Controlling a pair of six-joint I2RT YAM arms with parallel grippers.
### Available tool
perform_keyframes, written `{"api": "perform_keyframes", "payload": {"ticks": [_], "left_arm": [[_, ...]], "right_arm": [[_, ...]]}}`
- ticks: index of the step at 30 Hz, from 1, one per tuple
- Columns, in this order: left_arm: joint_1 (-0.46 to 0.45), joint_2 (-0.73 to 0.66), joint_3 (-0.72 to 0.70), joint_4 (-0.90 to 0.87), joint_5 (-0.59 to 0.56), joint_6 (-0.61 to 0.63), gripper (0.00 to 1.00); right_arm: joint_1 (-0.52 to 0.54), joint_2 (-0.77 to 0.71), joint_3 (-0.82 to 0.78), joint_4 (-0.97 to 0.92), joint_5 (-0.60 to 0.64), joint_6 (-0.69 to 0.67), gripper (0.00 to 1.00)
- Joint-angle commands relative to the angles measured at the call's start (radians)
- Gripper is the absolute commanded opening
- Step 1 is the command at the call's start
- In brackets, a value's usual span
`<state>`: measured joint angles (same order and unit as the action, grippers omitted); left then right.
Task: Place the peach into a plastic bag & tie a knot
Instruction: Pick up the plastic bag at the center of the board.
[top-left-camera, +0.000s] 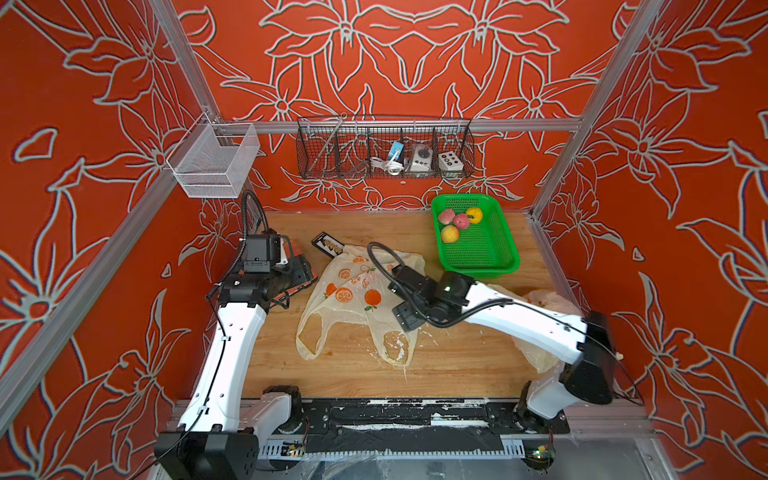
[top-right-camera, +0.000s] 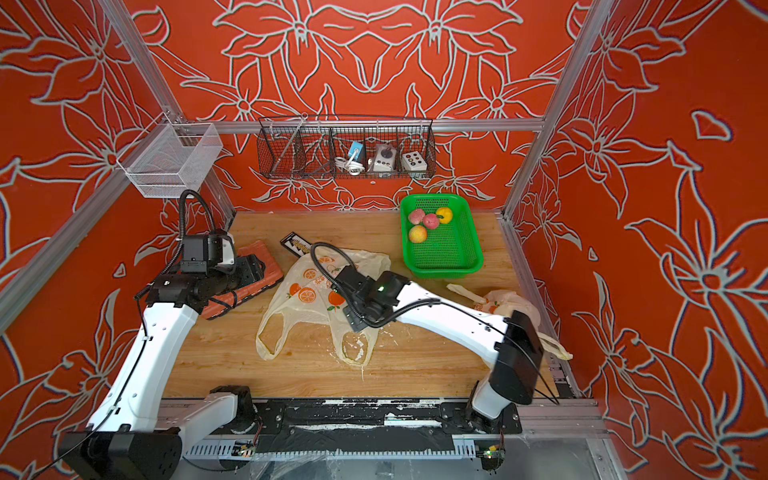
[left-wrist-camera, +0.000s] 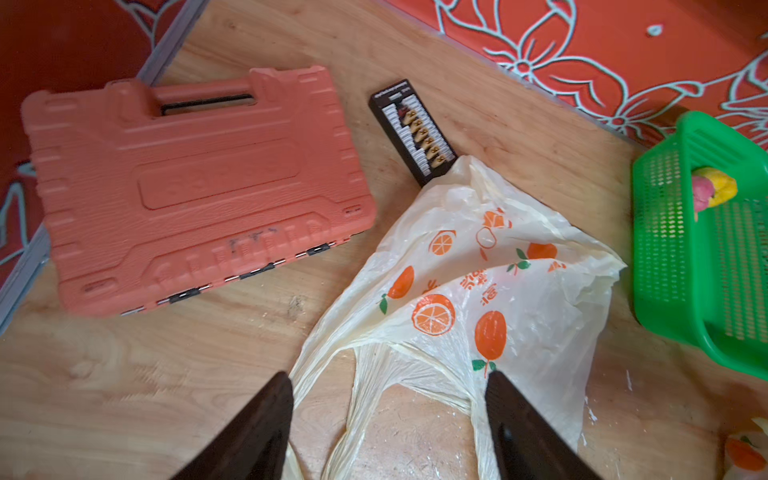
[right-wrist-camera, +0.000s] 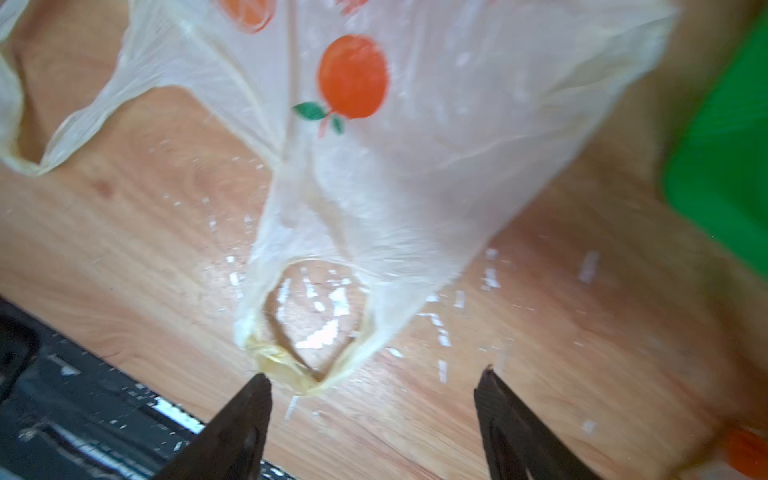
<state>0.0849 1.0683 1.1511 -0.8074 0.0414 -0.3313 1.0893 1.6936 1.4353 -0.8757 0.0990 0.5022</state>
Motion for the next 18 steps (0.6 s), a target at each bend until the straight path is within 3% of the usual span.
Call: {"api": "perform_keyframes", "payload": {"ticks": [1, 7, 13, 16, 18], "left_arm": [[0.023, -0.025, 0.006, 0.004, -0.027, -0.026, 0.73], [0.024, -0.011, 0.041, -0.022, 0.012, -0.023, 0.73], [0.025, -0.041, 0.025, -0.026, 0.005, -0.012, 0.72], [0.025, -0.050, 0.019, -0.024, 0.025, -0.012, 0.71], [0.025, -0.057, 0.022, -0.034, 0.039, 0.000, 0.70]], "right_arm": [[-0.002, 0.073, -0.004, 0.109, -0.178, 0.032, 0.76], [-0.004, 0.233, 0.034, 0.109, -0.370, 0.038, 0.66], [-0.035, 0.349, 0.067, 0.067, -0.487, 0.055, 0.47], [-0.058, 0.339, 0.085, 0.094, -0.511, 0.042, 0.20], [-0.102, 0.266, 0.076, 0.151, -0.597, 0.056, 0.05]]}}
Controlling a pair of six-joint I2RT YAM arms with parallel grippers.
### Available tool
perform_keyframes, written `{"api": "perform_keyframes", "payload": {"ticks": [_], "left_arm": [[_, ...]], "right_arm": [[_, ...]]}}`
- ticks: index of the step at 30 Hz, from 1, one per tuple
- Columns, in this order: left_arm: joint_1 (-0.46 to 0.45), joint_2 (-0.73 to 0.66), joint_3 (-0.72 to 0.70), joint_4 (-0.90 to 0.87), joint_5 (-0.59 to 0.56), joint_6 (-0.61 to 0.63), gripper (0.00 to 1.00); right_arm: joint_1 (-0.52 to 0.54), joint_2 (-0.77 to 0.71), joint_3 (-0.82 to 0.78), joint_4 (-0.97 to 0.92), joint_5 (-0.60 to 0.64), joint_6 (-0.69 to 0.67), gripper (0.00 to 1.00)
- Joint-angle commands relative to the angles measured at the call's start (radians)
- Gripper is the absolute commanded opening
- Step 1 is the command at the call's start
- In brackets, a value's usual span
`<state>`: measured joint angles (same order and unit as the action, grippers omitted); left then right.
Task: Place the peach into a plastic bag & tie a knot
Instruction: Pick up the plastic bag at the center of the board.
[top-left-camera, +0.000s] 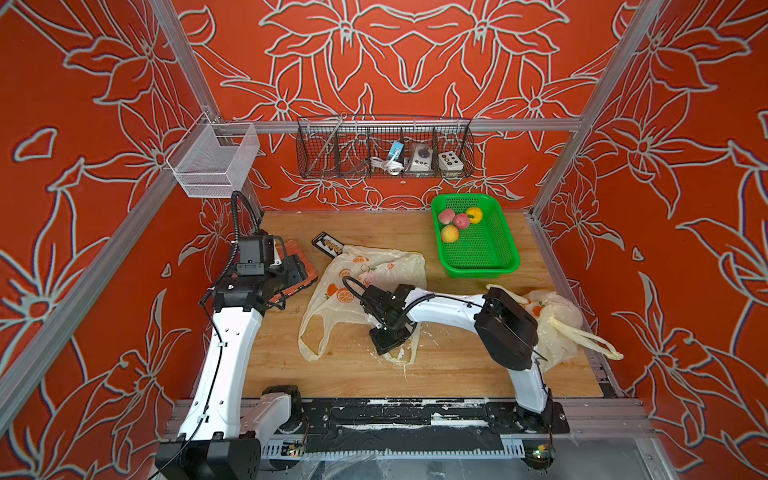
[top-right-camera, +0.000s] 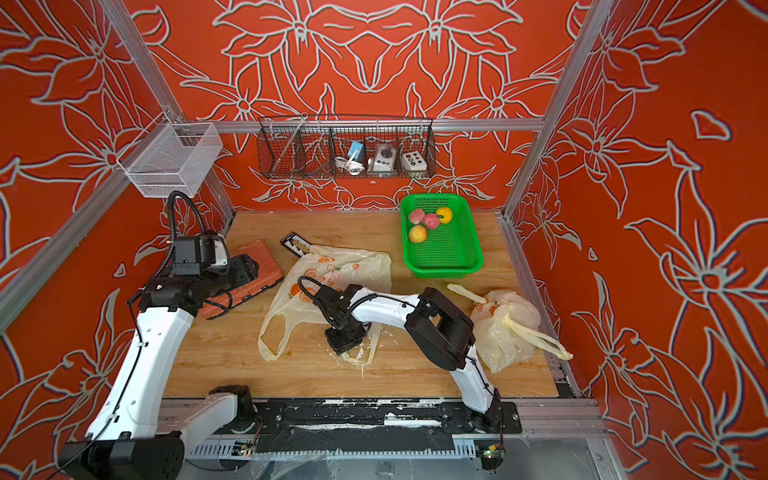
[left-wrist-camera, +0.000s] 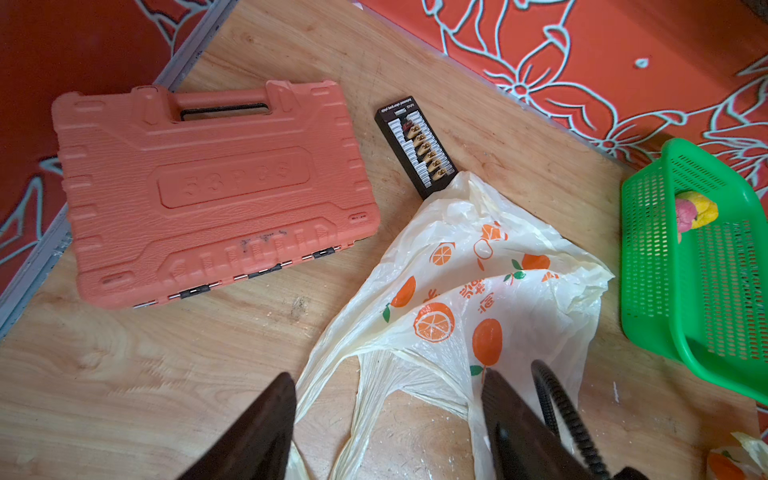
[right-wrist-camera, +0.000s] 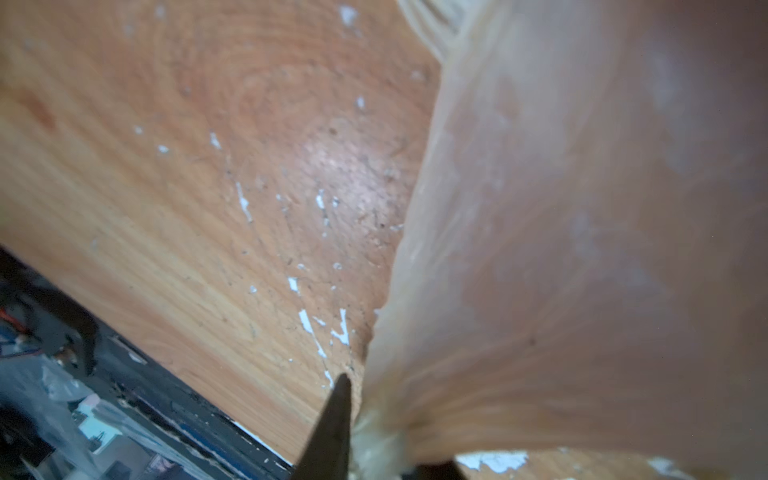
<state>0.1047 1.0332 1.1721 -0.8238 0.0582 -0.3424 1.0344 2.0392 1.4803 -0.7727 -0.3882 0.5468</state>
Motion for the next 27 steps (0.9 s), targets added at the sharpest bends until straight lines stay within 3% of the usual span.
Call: {"api": "perform_keyframes", "payload": {"ticks": [1, 4, 9, 14, 16, 19, 22, 27], "left_arm": [[0.005, -0.028, 0.001, -0.021, 0.026, 0.017, 0.70], [0.005, -0.036, -0.013, -0.008, 0.066, 0.045, 0.72], [-0.009, -0.081, -0.032, 0.067, 0.242, 0.079, 0.78], [-0.048, -0.055, 0.070, -0.013, 0.370, 0.060, 0.78], [-0.134, -0.066, 0.057, -0.005, 0.372, 0.080, 0.79], [-0.279, -0.080, 0.046, 0.019, 0.241, 0.241, 0.83], [-0.292, -0.081, 0.053, 0.079, 0.183, 0.374, 0.85], [-0.319, 0.018, 0.075, 0.204, 0.261, 0.531, 0.87]], "right_arm": [[-0.075, -0.126, 0.020, 0.081, -0.160, 0.037, 0.01], [-0.185, -0.294, -0.006, 0.175, -0.323, 0.145, 0.00], [-0.345, -0.460, -0.001, 0.322, -0.518, 0.344, 0.00], [-0.427, -0.498, 0.020, 0.610, -0.565, 0.604, 0.00], [-0.447, -0.476, 0.055, 0.682, -0.589, 0.673, 0.00], [-0.455, -0.457, 0.124, 0.653, -0.610, 0.664, 0.00], [-0.458, -0.462, 0.133, 0.646, -0.622, 0.662, 0.00], [-0.458, -0.457, 0.139, 0.639, -0.666, 0.646, 0.00]]}}
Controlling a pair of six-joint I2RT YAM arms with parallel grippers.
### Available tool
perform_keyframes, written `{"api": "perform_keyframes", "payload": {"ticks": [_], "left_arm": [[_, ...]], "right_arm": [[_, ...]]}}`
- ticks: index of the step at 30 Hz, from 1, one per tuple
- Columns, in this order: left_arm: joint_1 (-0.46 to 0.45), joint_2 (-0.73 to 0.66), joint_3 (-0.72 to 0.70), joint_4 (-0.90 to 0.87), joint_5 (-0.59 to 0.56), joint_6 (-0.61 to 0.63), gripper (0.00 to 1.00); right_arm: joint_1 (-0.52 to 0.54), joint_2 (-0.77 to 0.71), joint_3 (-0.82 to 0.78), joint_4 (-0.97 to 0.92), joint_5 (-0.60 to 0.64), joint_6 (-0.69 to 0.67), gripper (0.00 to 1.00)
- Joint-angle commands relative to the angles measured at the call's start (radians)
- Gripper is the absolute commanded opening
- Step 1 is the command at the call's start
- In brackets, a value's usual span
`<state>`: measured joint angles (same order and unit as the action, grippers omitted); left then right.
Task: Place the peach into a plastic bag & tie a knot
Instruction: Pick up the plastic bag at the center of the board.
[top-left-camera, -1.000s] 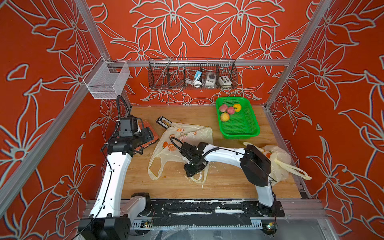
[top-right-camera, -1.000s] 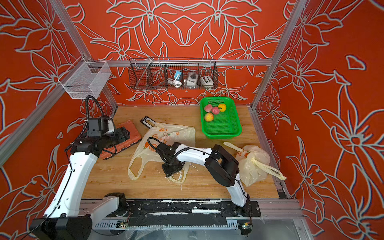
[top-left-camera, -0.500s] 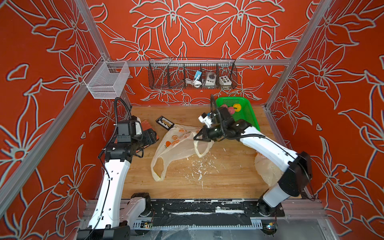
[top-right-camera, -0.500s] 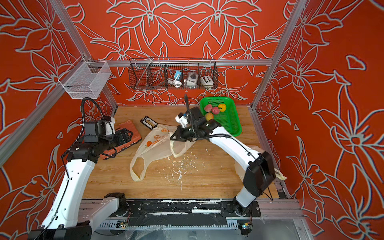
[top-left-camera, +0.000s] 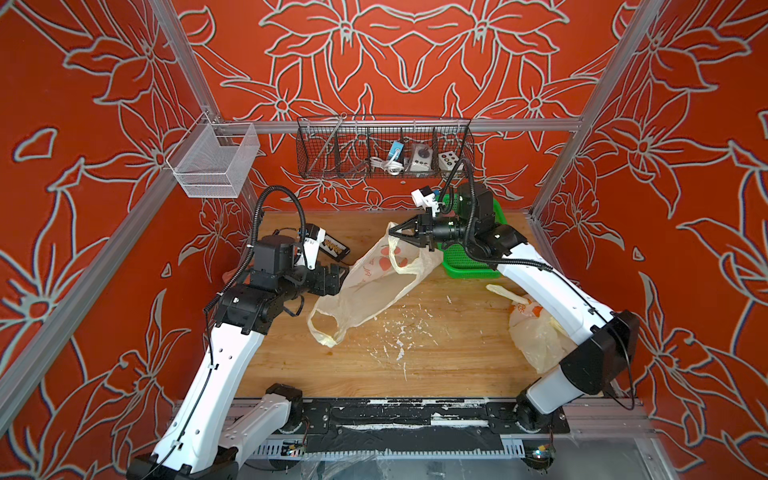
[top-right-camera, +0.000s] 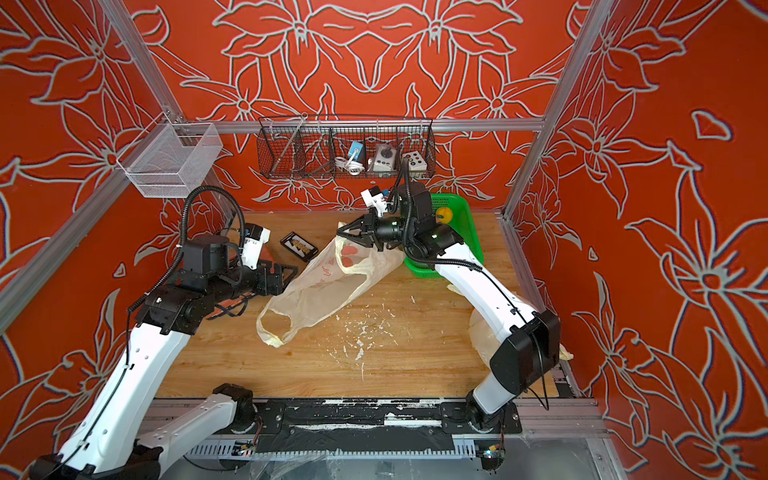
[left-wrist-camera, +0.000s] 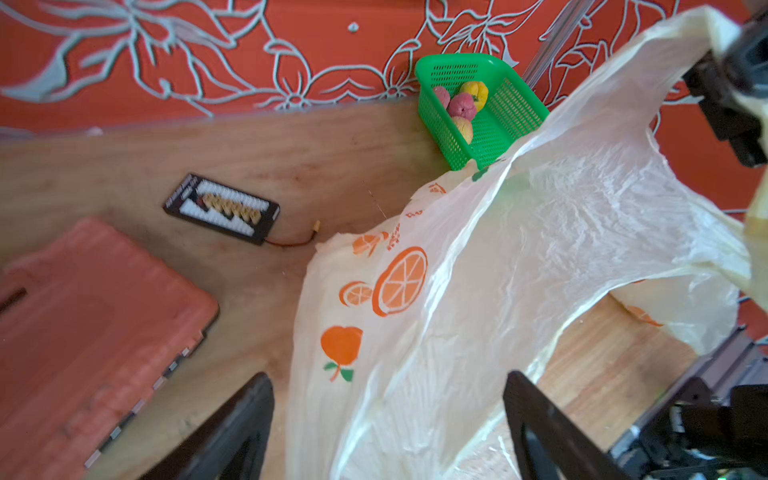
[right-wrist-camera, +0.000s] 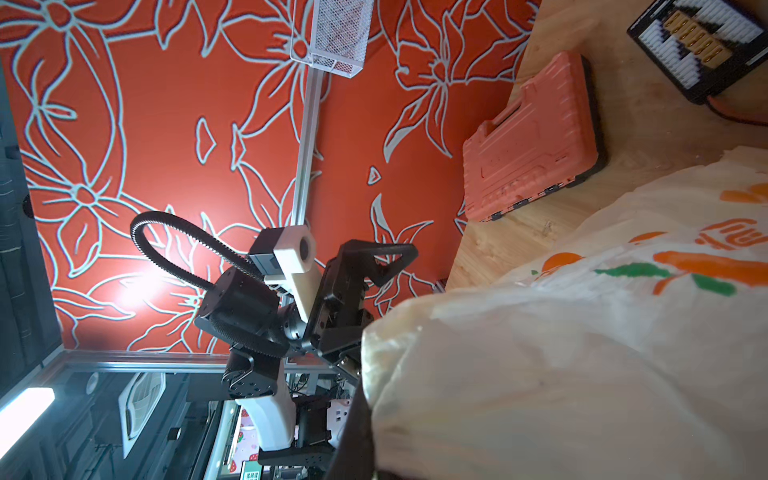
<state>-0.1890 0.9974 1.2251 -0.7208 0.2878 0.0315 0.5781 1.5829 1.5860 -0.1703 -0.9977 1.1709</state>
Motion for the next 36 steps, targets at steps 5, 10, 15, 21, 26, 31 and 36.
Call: {"api": "perform_keyframes", "payload": {"ticks": [5, 10, 15, 21, 26, 31, 36], "left_arm": [[-0.094, 0.164, 0.040, 0.148, 0.155, 0.282, 0.88], [-0.109, 0.260, 0.030, 0.248, 0.260, 0.250, 0.83], [-0.113, 0.393, 0.068, 0.346, 0.159, 0.175, 0.49], [-0.113, 0.358, 0.123, 0.154, 0.128, 0.015, 0.00], [-0.113, 0.283, 0.259, -0.229, 0.146, -0.198, 0.00], [-0.112, 0.354, 0.360, -0.423, 0.156, -0.430, 0.00], [-0.104, 0.457, 0.296, -0.239, 0.257, -0.590, 0.00]], "right_arm": [[-0.003, 0.011, 0.060, 0.008, -0.103, -0.001, 0.00], [-0.010, 0.022, 0.081, 0.024, -0.141, 0.006, 0.00], [-0.029, 0.046, 0.092, 0.097, -0.180, 0.042, 0.00], [-0.122, 0.156, 0.295, -0.109, -0.161, -0.146, 0.00], [-0.109, 0.347, 0.566, -0.275, -0.140, -0.310, 0.05], [-0.092, 0.547, 0.817, -0.484, -0.061, -0.412, 0.22], [-0.149, 0.515, 0.832, -0.727, 0.065, -0.609, 0.52]]}}
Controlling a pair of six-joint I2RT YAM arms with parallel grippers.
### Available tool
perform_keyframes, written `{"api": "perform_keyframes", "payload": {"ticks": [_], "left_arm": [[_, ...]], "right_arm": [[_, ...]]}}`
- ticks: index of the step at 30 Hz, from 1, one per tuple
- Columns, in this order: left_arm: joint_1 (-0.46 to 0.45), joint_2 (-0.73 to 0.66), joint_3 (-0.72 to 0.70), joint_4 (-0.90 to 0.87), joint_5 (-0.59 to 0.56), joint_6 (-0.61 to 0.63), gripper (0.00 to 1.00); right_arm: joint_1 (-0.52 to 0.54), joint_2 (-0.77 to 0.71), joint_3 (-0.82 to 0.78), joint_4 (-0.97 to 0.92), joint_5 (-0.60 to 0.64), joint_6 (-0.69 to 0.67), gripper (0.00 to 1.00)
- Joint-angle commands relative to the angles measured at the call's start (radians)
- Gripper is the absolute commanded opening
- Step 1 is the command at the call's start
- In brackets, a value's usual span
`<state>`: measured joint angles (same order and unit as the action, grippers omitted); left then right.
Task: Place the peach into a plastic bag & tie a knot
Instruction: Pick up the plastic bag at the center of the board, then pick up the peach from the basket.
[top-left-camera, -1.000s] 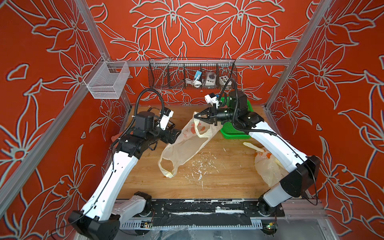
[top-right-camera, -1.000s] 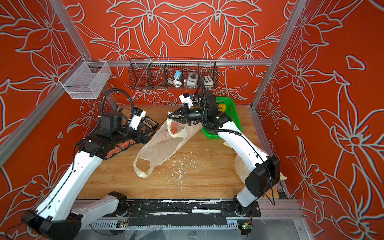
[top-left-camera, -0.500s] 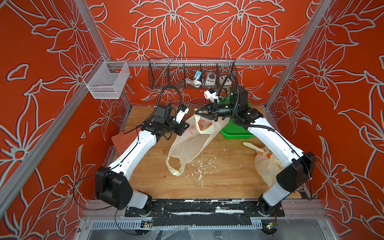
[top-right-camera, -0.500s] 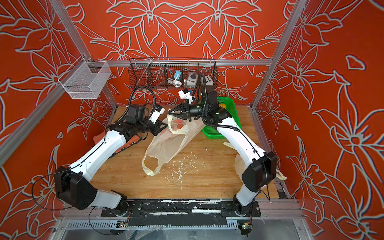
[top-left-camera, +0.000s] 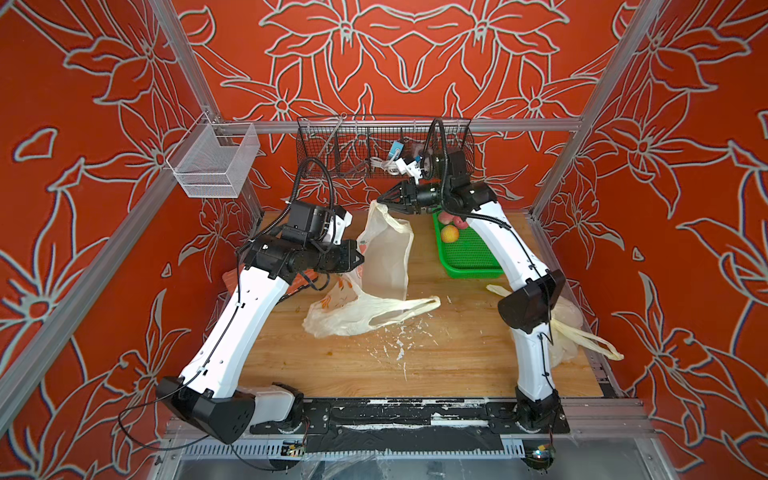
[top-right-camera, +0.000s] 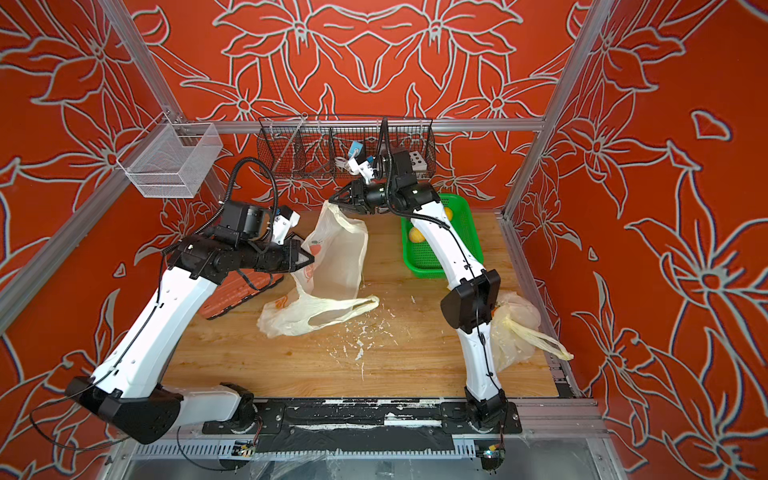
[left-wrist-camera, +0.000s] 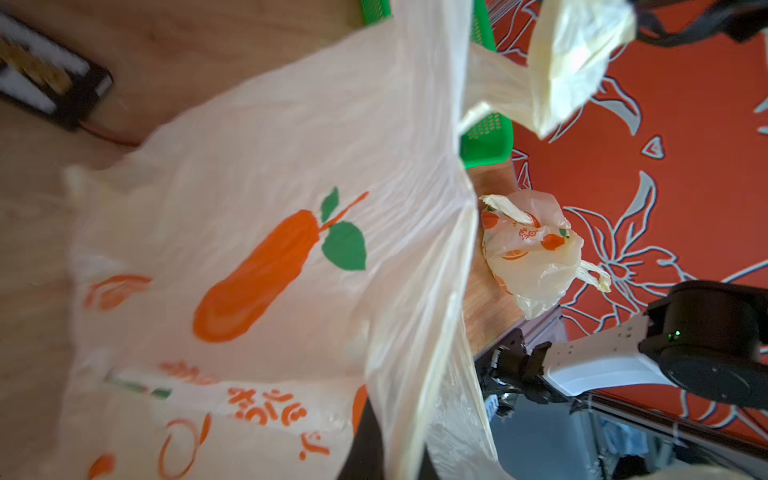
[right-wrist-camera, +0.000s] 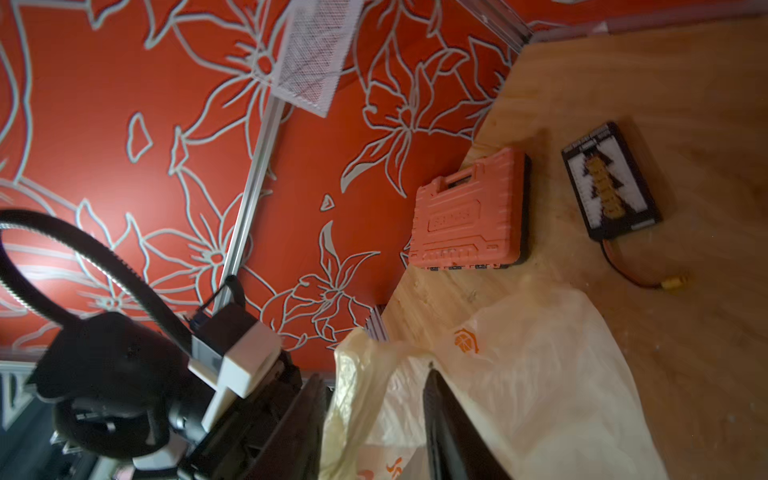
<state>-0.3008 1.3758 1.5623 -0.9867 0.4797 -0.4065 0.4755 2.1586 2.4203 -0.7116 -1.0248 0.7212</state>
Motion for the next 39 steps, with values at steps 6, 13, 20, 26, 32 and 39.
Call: {"api": "perform_keyframes", "payload": {"ticks": [6, 13, 20, 26, 32, 39], "left_arm": [[0.054, 0.180, -0.085, 0.207, 0.111, -0.256, 0.00], [0.064, 0.140, -0.122, 0.373, 0.189, -0.238, 0.00], [0.045, 0.110, -0.152, 0.464, 0.207, -0.117, 0.00], [0.012, 0.090, -0.215, 0.568, 0.241, -0.114, 0.00], [-0.002, 0.111, -0.210, 0.559, 0.243, -0.084, 0.00], [-0.015, 0.113, -0.223, 0.557, 0.241, -0.061, 0.00]], "right_arm": [[-0.200, -0.346, -0.416, -0.086, 0.185, -0.186, 0.66], [-0.342, -0.496, -0.755, -0.095, 0.516, -0.217, 0.66], [-0.341, -0.275, -0.664, -0.073, 0.793, -0.231, 0.95], [-0.334, -0.092, -0.594, 0.065, 0.853, -0.190, 0.97], [-0.330, 0.088, -0.474, 0.158, 0.795, -0.104, 0.96], [-0.310, 0.293, -0.253, 0.120, 0.755, -0.044, 0.86]]}}
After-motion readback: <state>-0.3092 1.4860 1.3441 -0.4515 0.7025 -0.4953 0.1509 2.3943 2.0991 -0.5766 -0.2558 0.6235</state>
